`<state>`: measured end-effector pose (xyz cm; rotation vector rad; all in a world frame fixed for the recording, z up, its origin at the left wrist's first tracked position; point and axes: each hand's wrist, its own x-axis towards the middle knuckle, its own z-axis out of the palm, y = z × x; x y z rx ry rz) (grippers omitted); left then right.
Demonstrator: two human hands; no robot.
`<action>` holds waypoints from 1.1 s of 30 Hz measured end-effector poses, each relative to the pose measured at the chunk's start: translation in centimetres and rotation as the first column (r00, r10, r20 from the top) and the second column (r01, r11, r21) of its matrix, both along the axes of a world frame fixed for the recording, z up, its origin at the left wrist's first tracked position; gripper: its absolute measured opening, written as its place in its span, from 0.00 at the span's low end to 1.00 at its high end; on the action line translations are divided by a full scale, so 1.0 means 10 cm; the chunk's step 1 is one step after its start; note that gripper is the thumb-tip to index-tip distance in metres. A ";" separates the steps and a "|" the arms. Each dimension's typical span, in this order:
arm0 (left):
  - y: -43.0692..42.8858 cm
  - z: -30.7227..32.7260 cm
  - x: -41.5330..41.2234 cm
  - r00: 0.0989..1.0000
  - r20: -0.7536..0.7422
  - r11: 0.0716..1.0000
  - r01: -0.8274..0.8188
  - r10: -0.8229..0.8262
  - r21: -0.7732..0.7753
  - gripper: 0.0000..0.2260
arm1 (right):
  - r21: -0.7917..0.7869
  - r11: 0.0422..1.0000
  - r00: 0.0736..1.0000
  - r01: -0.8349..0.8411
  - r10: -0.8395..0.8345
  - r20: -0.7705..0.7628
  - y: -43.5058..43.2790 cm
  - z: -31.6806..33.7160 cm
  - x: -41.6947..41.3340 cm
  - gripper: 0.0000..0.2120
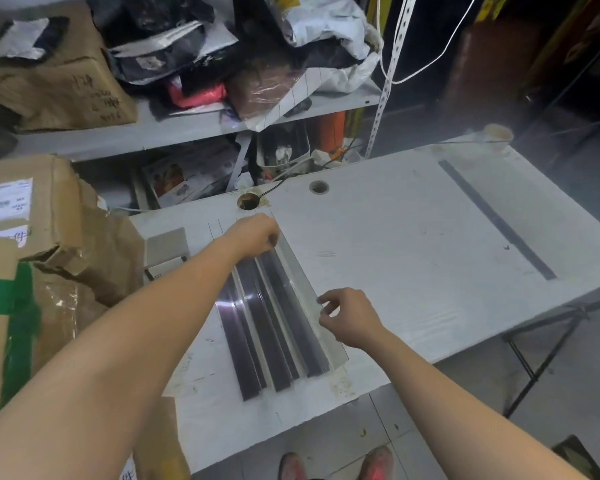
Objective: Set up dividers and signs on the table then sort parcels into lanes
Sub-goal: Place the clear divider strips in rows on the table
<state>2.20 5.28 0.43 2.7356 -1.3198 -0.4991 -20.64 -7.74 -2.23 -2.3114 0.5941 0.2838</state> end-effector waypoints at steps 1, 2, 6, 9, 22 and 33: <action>-0.02 -0.01 0.03 1.000 -0.010 1.000 -0.016 0.015 -0.016 0.04 | -0.012 1.000 1.000 0.003 -0.003 0.003 -0.03 0.01 -0.01 0.16; -0.04 -0.01 0.05 0.999 -0.017 0.999 -0.030 0.029 -0.033 0.04 | -0.025 1.000 1.000 0.004 -0.004 0.004 -0.07 0.02 -0.01 0.16; -0.22 0.05 0.11 0.998 -0.028 0.994 -0.050 0.048 -0.093 0.04 | -0.050 0.999 1.000 -0.015 0.015 0.012 -0.32 0.06 -0.07 0.16; -0.43 0.15 0.13 0.999 -0.010 0.992 -0.051 0.050 -0.116 0.03 | -0.051 0.998 0.999 -0.036 0.036 0.008 -0.59 0.11 -0.13 0.15; -1.92 0.45 -0.10 0.984 0.096 0.967 -0.128 0.152 -0.220 0.05 | -0.186 0.976 0.993 -0.114 0.116 0.000 -2.16 0.40 -0.73 0.16; -3.27 0.35 -0.09 0.999 0.014 0.965 -0.025 0.029 -0.261 0.07 | -0.181 0.979 0.996 0.092 -0.094 -0.001 -3.07 0.32 -1.00 0.15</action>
